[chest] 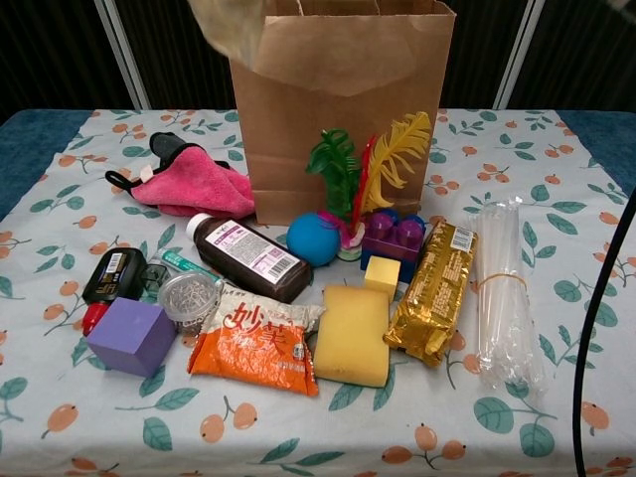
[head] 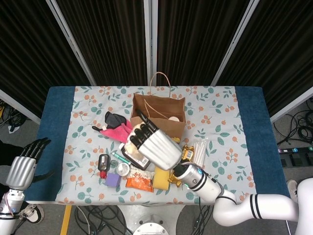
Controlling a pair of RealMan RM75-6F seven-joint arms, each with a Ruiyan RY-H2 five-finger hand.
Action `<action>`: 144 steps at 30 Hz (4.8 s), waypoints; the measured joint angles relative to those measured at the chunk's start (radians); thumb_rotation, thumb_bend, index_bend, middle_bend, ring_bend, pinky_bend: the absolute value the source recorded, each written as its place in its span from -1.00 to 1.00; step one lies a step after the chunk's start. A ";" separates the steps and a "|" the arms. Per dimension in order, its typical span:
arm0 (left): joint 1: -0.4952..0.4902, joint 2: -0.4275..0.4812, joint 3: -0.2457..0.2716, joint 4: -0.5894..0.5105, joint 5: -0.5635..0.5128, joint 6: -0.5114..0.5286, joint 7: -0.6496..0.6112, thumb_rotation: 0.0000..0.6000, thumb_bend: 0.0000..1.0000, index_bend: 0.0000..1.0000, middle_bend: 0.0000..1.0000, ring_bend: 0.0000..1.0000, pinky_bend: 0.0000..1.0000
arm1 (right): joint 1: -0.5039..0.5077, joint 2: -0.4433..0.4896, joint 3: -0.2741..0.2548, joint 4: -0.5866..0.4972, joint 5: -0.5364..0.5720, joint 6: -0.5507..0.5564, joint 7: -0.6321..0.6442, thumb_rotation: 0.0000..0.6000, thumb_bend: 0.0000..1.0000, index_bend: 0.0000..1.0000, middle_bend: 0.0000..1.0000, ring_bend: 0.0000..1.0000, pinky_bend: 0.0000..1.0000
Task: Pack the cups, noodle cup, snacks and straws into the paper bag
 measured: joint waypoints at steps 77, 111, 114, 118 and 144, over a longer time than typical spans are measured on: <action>-0.020 -0.013 -0.012 0.059 -0.016 -0.009 -0.115 1.00 -0.79 -0.65 -0.57 -0.70 -0.59 | 0.065 -0.043 -0.003 0.307 0.245 -0.023 -0.408 1.00 -1.00 -0.73 -0.56 -0.89 -1.00; -0.028 -0.012 0.014 -0.037 0.030 -0.010 0.034 1.00 -0.79 -0.65 -0.57 -0.70 -0.59 | -0.352 0.425 -0.282 0.031 -0.029 0.075 0.502 1.00 -1.00 -0.44 -0.47 -0.74 -1.00; -0.025 -0.009 0.017 -0.046 0.033 -0.007 0.052 1.00 -0.79 -0.65 -0.57 -0.70 -0.59 | -0.362 0.413 -0.335 0.137 -0.087 0.014 0.619 1.00 -1.00 -0.37 -0.44 -0.73 -1.00; -0.018 -0.005 0.017 -0.049 0.024 -0.004 0.063 1.00 -0.79 -0.65 -0.57 -0.70 -0.59 | -0.363 0.342 -0.391 0.270 -0.171 -0.054 0.712 1.00 -1.00 -0.33 -0.41 -0.72 -1.00; -0.013 -0.023 0.009 0.008 0.019 0.008 0.042 1.00 -0.79 -0.65 -0.57 -0.70 -0.59 | -0.344 0.107 -0.429 0.502 -0.261 -0.130 0.784 1.00 -1.00 -0.22 -0.36 -0.68 -1.00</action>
